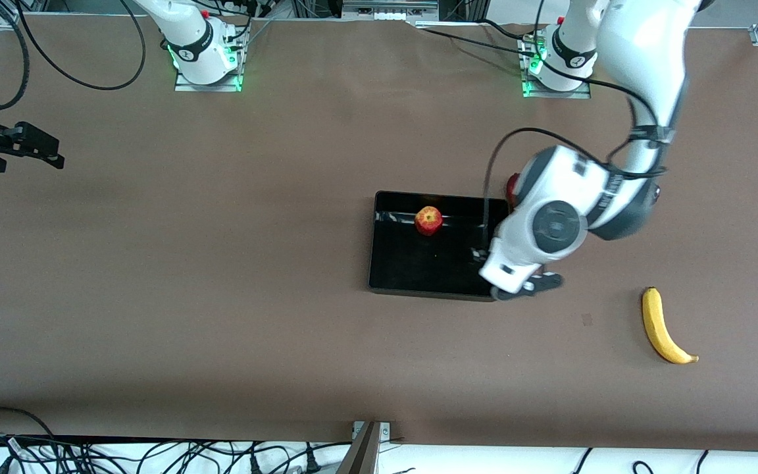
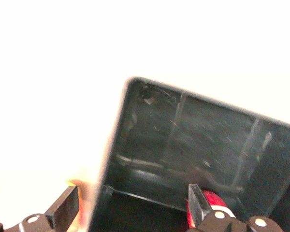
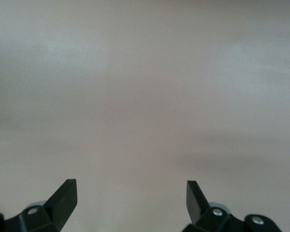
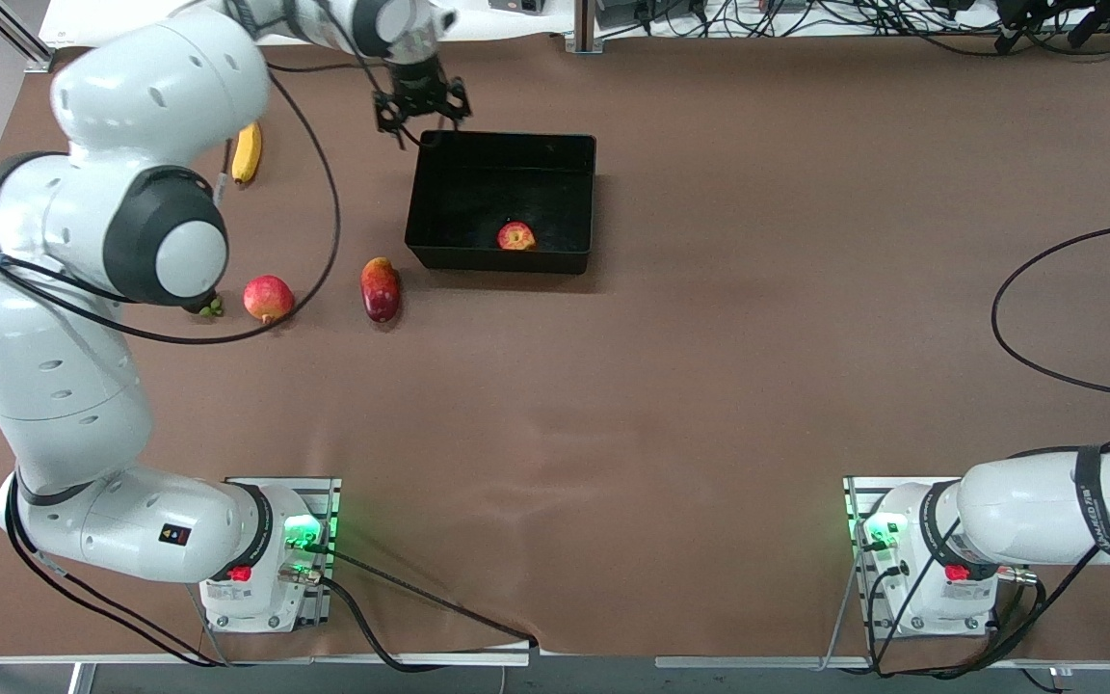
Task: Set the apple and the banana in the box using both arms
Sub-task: 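Move the left gripper back down to the yellow banana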
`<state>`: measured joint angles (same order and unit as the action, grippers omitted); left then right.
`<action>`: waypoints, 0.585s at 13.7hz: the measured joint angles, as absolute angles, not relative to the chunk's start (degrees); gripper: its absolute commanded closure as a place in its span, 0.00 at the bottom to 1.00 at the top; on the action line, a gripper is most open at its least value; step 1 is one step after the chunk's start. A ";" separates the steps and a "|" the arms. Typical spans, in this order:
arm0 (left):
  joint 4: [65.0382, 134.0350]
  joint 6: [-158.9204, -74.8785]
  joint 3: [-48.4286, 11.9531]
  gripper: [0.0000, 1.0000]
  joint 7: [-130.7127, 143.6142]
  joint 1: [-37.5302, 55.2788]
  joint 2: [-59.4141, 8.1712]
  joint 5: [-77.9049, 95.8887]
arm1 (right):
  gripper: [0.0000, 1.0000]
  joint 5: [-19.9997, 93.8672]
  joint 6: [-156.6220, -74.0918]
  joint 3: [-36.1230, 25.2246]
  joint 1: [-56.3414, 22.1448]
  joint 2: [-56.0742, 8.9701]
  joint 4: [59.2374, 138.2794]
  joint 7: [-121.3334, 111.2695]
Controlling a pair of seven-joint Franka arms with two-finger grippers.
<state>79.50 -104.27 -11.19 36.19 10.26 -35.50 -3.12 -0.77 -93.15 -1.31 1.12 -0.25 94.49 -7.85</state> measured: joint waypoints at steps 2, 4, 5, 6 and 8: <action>79.58 -104.27 -10.88 0.00 29.08 5.03 -35.71 -6.65 | 0.00 -0.77 -93.12 -0.87 1.11 -0.24 94.49 -7.85; 79.68 -104.71 -10.54 0.00 22.40 0.20 -36.31 -11.18 | 0.00 -0.77 -93.09 -0.79 1.11 -0.25 94.49 -7.85; 79.69 -106.21 -10.48 0.00 18.86 -2.43 -36.90 -13.59 | 0.00 -0.77 -93.06 -0.78 1.12 -0.25 94.50 -7.85; 79.72 -108.59 -10.40 0.00 14.94 -5.03 -37.70 -15.13 | 0.00 -0.77 -93.05 -0.78 1.12 -0.25 94.50 -7.86; 79.77 -113.51 -8.83 0.00 6.57 -8.50 -39.63 -15.87 | 0.00 -0.77 -93.04 -0.82 1.14 -0.25 94.50 -7.86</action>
<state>79.77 -113.51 -8.83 6.57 -8.50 -39.63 -15.87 -0.77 -93.04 -0.82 1.14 -0.25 94.50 -7.86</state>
